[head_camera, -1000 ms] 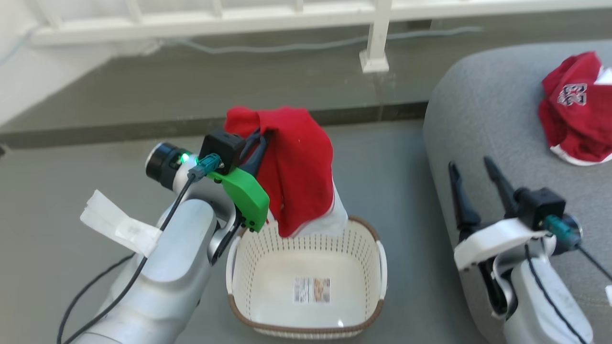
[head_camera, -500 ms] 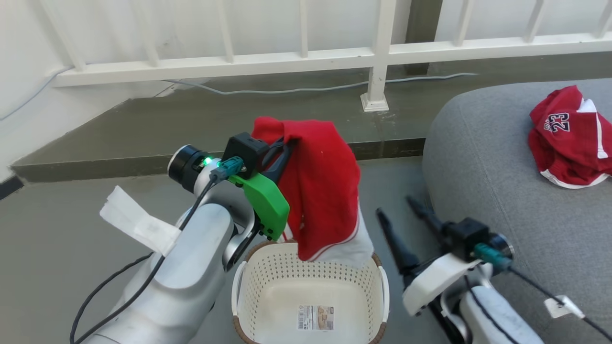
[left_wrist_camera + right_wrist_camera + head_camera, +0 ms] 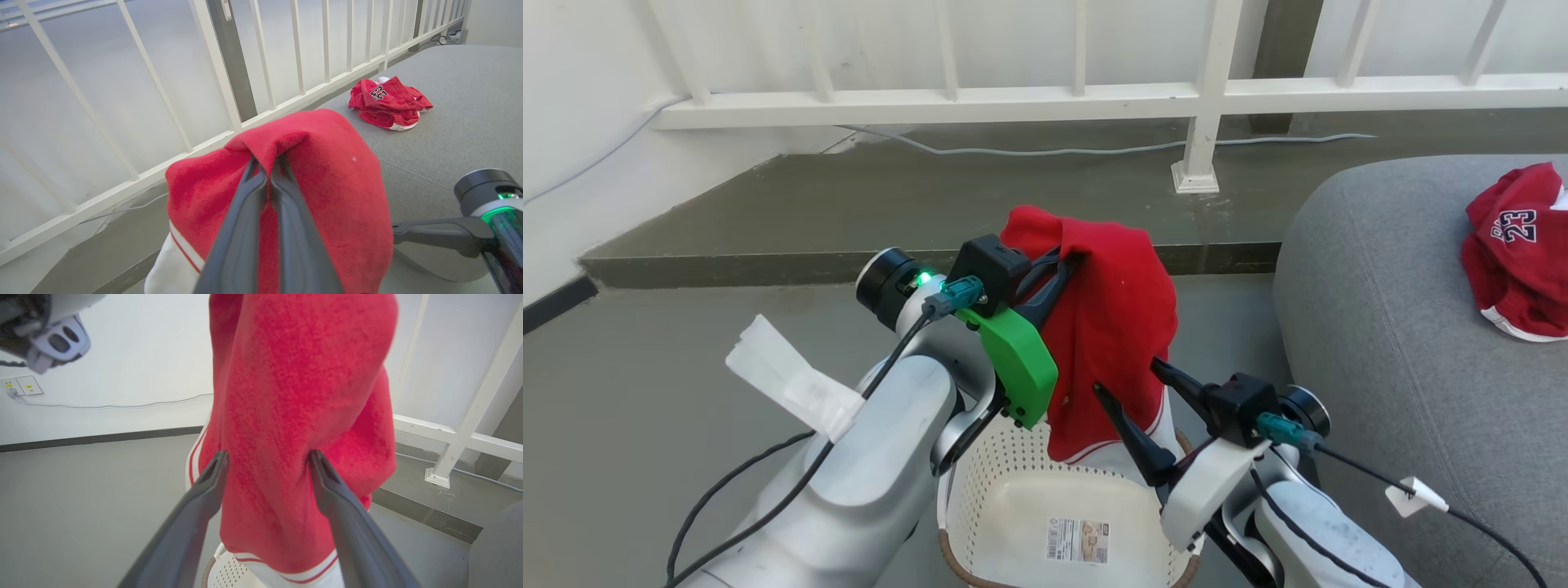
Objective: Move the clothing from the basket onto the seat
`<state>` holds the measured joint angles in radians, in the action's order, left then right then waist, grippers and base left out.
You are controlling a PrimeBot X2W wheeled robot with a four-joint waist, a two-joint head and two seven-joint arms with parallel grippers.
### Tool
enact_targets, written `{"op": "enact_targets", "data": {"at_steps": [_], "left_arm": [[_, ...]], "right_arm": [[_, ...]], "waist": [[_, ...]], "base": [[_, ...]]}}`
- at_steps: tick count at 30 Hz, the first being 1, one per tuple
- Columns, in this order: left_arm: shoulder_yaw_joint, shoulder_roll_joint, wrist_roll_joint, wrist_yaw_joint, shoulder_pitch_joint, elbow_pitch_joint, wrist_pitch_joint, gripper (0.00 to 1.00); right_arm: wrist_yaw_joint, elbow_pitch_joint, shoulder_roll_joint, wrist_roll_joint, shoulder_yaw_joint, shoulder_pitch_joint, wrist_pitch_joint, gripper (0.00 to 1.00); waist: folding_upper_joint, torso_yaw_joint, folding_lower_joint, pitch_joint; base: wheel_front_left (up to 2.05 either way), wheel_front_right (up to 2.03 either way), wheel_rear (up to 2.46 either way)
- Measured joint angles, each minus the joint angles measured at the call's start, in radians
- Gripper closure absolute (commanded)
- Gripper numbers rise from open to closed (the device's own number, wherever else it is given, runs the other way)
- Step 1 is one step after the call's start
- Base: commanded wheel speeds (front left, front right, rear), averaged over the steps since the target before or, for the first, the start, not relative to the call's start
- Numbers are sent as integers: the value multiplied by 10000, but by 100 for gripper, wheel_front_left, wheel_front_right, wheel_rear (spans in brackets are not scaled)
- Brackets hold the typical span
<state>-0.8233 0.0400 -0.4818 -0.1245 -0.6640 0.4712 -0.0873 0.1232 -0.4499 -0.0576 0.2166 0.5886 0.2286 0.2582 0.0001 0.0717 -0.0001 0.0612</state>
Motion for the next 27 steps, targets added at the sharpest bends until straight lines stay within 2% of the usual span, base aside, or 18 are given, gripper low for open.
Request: {"op": "enact_targets", "data": {"at_steps": [10, 11, 12, 13, 14, 15, 16, 26, 27], "left_arm": [[-182, 10, -198, 2, 43, -552, 221, 100], [-196, 6, -228, 2, 46, -606, 244, 100], [-201, 4, -278, 4, 48, -629, 251, 100], [-201, 4, -378, 12, 57, -644, 253, 100], [-199, 6, -460, 19, 78, -656, 268, 100], [-199, 6, -483, 23, 105, -665, 314, 100], [-198, 6, -508, 29, 137, -671, 337, 100], [238, 12, -610, 476, 394, -823, 299, 100], [272, 19, -610, 546, 445, -836, 288, 85]], "right_arm": [[-4, -500, -25, 414, 453, 867, -6, 0], [-19, -546, -25, 445, 500, 951, -6, 7], [-38, -568, -27, 477, 550, 1018, -6, 7], [-104, -598, -33, 481, 608, 1089, -6, 59], [-105, -619, -33, 493, 639, 1151, -6, 67], [-109, -635, -33, 506, 667, 1191, -6, 97], [-136, -654, -33, 562, 696, 1214, -6, 100], [-389, -819, -36, 951, 598, 1549, -6, 100], [-443, -834, -36, 966, 527, 1573, -6, 100]], "waist": [[-1, 103, 0, -58], [0, 108, 0, -67], [0, 111, 0, -78], [0, 114, 0, -89], [0, 116, 0, -102], [-1, 116, 0, -115], [0, 115, 0, -128], [0, -185, 0, -302], [0, -232, 0, -318]], "base": [[0, 0, 0], [0, 0, 0], [0, 0, 0], [0, 0, 0], [0, 0, 0], [0, 0, 0], [0, 0, 0], [0, 0, 0], [0, 0, 0]]}}
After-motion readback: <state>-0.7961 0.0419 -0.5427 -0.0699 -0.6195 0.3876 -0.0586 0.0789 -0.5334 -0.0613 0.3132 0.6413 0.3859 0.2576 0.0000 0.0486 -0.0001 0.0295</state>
